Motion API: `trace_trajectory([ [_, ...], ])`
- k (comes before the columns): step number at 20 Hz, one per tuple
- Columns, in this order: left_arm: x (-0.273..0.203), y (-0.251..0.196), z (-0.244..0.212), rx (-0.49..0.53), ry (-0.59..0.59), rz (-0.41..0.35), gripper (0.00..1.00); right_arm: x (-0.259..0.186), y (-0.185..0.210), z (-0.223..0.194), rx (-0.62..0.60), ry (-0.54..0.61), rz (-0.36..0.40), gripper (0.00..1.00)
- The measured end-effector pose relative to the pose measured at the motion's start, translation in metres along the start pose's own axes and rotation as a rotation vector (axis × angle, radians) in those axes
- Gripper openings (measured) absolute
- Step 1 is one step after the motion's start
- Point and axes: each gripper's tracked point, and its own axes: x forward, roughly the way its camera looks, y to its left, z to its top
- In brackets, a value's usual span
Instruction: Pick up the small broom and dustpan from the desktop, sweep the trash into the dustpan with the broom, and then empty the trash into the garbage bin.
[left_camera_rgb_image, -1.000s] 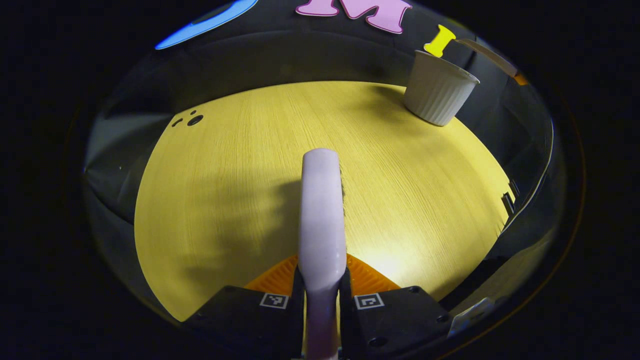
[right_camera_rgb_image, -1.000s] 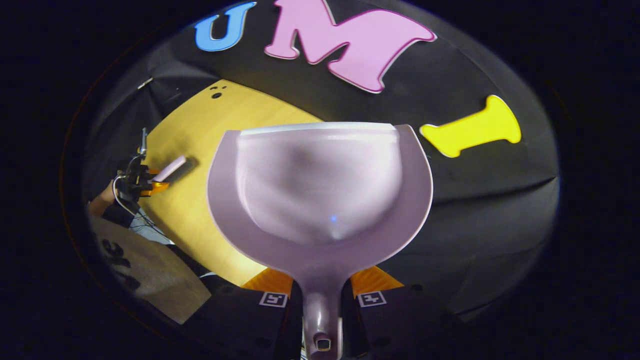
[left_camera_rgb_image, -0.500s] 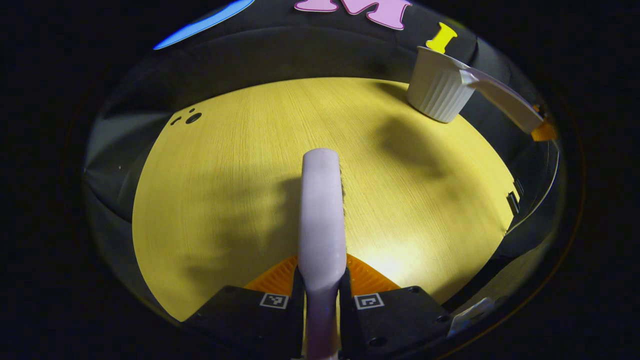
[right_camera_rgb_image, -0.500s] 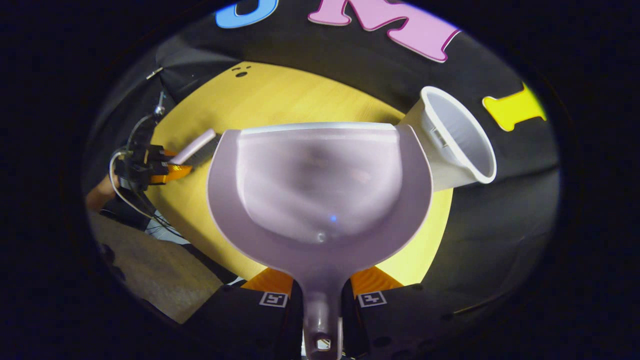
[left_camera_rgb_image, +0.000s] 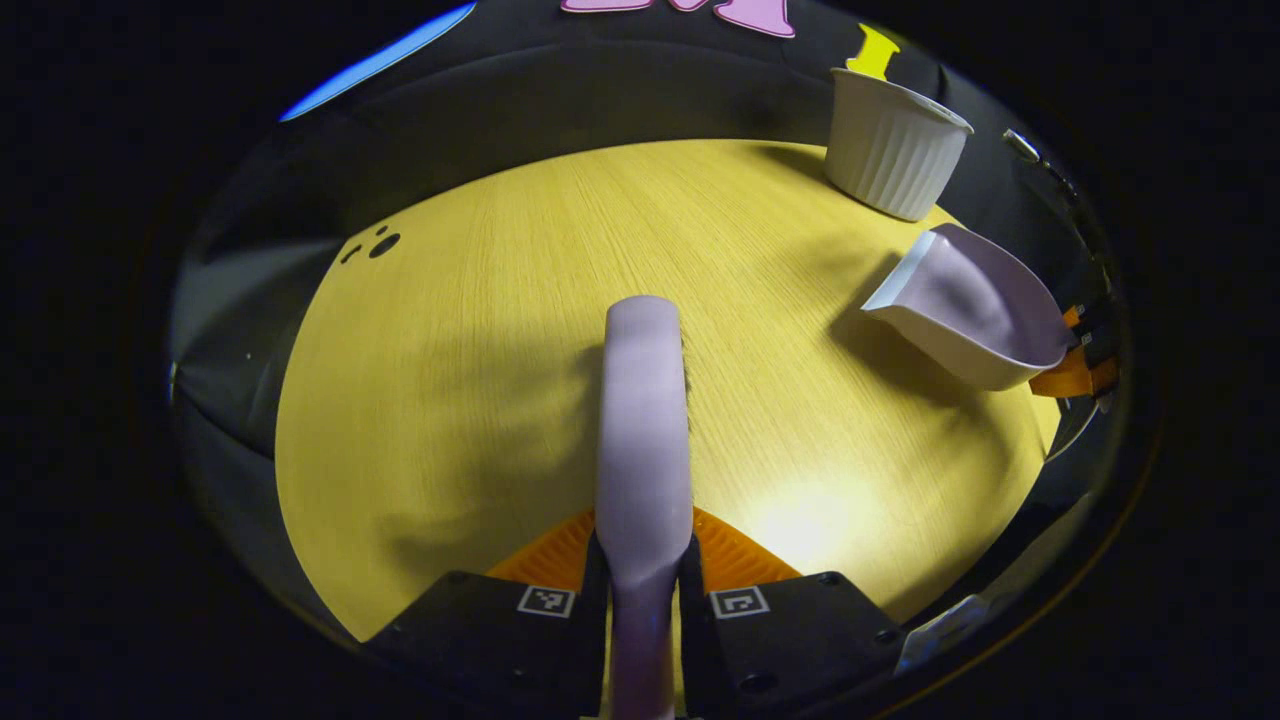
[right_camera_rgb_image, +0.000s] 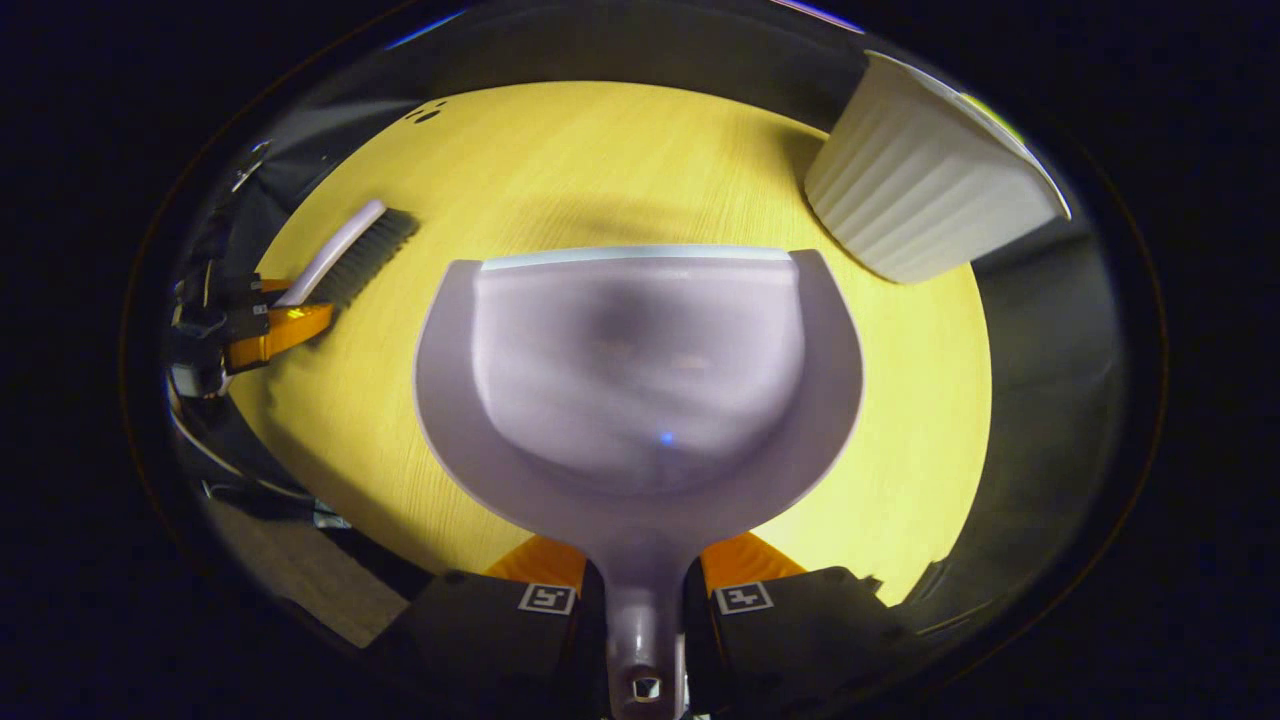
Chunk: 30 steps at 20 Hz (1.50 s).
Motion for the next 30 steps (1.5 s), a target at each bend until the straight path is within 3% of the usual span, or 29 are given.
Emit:
trace_trajectory([
  [6,0.000,-0.006,-0.004,0.010,0.007,0.045,0.41,0.025,0.012,-0.007,0.077,-0.002,-0.007,0.36],
  [8,-0.003,-0.007,-0.004,0.026,0.006,0.047,0.39,0.029,0.014,-0.008,0.090,0.005,-0.012,0.36],
  [9,-0.004,-0.006,-0.003,0.034,0.005,0.049,0.48,0.029,0.014,-0.007,0.098,0.007,-0.006,0.36],
  [12,-0.013,-0.008,-0.004,0.049,0.001,0.067,0.40,0.026,0.017,-0.010,0.105,0.004,0.009,0.38],
  [13,-0.016,-0.008,-0.006,0.046,0.002,0.068,0.48,0.026,0.018,-0.010,0.107,0.004,0.013,0.45],
  [14,-0.019,-0.009,-0.006,0.042,0.001,0.069,0.49,0.023,0.019,-0.009,0.117,0.003,0.021,0.47],
  [15,-0.023,-0.009,-0.006,0.037,0.001,0.071,0.50,0.019,0.019,-0.008,0.129,-0.003,0.028,0.48],
  [16,-0.029,-0.008,-0.006,0.029,-0.006,0.073,0.50,0.014,0.019,-0.008,0.137,-0.014,0.034,0.43],
  [17,-0.034,-0.009,-0.005,0.020,-0.017,0.071,0.56,0.007,0.019,-0.007,0.137,-0.027,0.039,0.46],
  [18,-0.042,-0.011,-0.002,0.010,-0.028,0.070,0.50,-0.001,0.017,-0.007,0.128,-0.040,0.041,0.43],
  [20,-0.056,-0.010,0.004,-0.006,-0.053,0.077,0.50,-0.018,0.013,-0.004,0.107,-0.077,0.042,0.43],
  [21,-0.062,-0.010,0.008,-0.014,-0.066,0.081,0.50,-0.027,0.011,-0.002,0.097,-0.103,0.038,0.50],
  [26,-0.111,-0.017,0.037,-0.062,-0.159,0.093,0.50,-0.080,0.001,0.023,0.084,-0.272,0.030,0.47],
  [30,-0.160,-0.017,0.081,-0.083,-0.319,0.144,0.50,-0.121,-0.017,0.060,0.064,-0.451,-0.006,0.43],
])
